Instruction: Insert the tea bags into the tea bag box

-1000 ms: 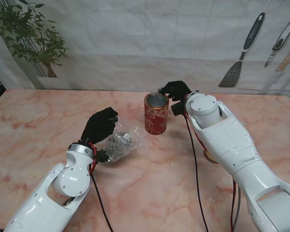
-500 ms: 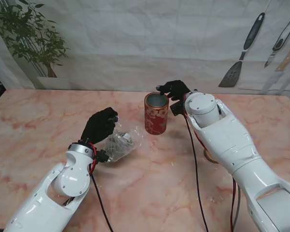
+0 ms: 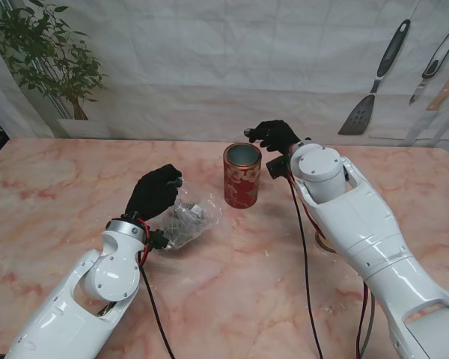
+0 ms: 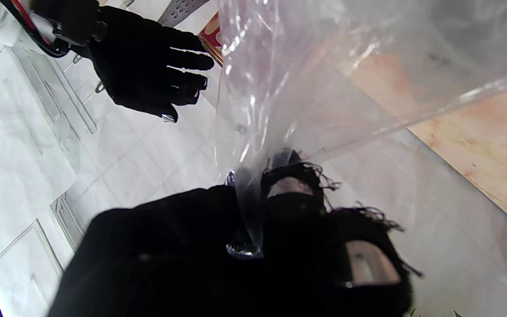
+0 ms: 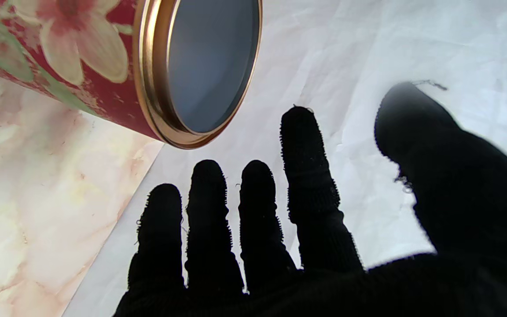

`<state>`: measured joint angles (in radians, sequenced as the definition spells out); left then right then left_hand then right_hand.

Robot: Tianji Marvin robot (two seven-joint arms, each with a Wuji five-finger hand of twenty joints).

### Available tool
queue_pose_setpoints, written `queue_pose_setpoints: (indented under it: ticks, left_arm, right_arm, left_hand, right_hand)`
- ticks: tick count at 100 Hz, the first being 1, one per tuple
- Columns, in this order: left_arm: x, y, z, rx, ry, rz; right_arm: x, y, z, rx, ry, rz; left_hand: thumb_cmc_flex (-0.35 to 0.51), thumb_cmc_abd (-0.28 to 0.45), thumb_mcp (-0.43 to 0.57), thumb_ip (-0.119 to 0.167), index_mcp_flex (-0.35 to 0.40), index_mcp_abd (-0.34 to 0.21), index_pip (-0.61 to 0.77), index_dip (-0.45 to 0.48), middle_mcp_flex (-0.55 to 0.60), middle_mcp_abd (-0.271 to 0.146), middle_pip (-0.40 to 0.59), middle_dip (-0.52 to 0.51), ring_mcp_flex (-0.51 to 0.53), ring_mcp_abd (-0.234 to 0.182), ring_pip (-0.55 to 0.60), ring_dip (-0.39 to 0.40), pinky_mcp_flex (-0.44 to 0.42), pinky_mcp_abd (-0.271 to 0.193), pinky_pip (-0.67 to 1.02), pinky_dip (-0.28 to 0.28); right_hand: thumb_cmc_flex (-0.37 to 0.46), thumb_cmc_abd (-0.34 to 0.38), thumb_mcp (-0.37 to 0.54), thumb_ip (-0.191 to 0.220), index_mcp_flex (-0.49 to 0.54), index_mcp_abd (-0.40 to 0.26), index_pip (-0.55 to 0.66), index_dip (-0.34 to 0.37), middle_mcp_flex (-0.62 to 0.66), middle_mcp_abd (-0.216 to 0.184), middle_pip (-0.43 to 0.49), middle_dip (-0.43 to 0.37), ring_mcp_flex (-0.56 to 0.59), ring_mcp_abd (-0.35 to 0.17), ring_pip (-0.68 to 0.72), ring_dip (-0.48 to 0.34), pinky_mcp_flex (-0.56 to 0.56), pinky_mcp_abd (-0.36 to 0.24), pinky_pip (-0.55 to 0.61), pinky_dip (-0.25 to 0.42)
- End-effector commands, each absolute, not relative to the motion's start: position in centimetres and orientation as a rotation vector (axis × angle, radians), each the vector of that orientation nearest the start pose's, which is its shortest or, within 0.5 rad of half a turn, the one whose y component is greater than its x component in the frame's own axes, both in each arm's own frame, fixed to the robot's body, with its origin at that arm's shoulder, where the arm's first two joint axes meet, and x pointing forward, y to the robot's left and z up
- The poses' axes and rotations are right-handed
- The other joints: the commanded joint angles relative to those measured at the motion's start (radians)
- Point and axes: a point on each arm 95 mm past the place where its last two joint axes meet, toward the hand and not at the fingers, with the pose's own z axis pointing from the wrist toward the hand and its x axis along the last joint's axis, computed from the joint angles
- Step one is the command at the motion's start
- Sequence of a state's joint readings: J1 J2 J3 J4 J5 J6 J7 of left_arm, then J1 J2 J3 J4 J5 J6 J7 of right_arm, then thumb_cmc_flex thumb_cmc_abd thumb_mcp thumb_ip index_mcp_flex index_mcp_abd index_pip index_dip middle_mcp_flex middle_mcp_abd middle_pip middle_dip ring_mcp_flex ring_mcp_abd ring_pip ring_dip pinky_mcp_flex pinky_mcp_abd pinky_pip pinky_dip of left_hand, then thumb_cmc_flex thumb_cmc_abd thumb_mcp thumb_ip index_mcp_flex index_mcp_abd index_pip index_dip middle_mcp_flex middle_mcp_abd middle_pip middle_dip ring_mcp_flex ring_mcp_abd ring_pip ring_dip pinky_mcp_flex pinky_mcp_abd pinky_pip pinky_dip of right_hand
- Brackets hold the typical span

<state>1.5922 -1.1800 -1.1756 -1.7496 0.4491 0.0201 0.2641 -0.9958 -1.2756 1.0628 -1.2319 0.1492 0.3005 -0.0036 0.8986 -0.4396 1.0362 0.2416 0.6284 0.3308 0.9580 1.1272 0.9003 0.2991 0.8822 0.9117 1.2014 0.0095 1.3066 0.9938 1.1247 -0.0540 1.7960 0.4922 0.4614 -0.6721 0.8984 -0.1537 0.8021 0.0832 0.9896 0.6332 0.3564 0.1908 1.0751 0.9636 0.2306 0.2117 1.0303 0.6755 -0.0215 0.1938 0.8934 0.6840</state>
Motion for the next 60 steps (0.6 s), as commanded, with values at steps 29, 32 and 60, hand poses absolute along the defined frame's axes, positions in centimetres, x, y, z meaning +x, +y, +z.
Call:
queue_pose_setpoints:
  ticks: [29, 32, 60]
  left_arm:
    - [39.6, -4.6, -26.2, -1.557, 0.869, -2.053]
    - [39.6, -4.6, -26.2, -1.556, 0.869, -2.053]
    - [39.8, -5.0, -25.8, -1.535, 0.879, -2.055]
  right_arm:
    - [51.4, 4.0, -23.9, -2.230, -0.790, -2.092]
    - [51.0, 4.0, -23.9, -2.212, -0.796, -2.093]
    - [48.3, 4.6, -24.7, -2.063, -0.846, -2.035]
  left_hand:
    - [0.130, 0.002, 0.129, -0.016, 0.012, 0.014, -0.004, 0.014, 0.030, -0.016, 0.028, 0.022, 0.054, 0.090, 0.072, 0.012, -0.016, -0.344, 0.221, 0.002]
    - [0.130, 0.002, 0.129, -0.016, 0.012, 0.014, -0.004, 0.014, 0.030, -0.016, 0.028, 0.022, 0.054, 0.090, 0.072, 0.012, -0.016, -0.344, 0.221, 0.002]
    - [0.130, 0.003, 0.129, -0.017, 0.012, 0.014, -0.004, 0.015, 0.030, -0.016, 0.027, 0.022, 0.054, 0.090, 0.072, 0.012, -0.016, -0.345, 0.221, 0.002]
  right_hand:
    - [0.027, -0.028, 0.032, -0.046, -0.019, -0.018, -0.006, -0.085, -0.012, -0.001, 0.016, 0.016, 0.011, -0.006, 0.031, 0.010, -0.007, 0.000, 0.037, -0.003]
    - [0.028, -0.026, 0.031, -0.048, -0.020, -0.019, -0.006, -0.088, -0.012, -0.001, 0.016, 0.016, 0.010, -0.006, 0.031, 0.010, -0.006, 0.000, 0.037, -0.003]
    - [0.075, -0.014, 0.012, -0.081, -0.028, -0.033, 0.021, -0.142, -0.012, 0.006, 0.012, 0.015, 0.007, -0.003, 0.028, 0.009, -0.011, -0.003, 0.033, -0.004]
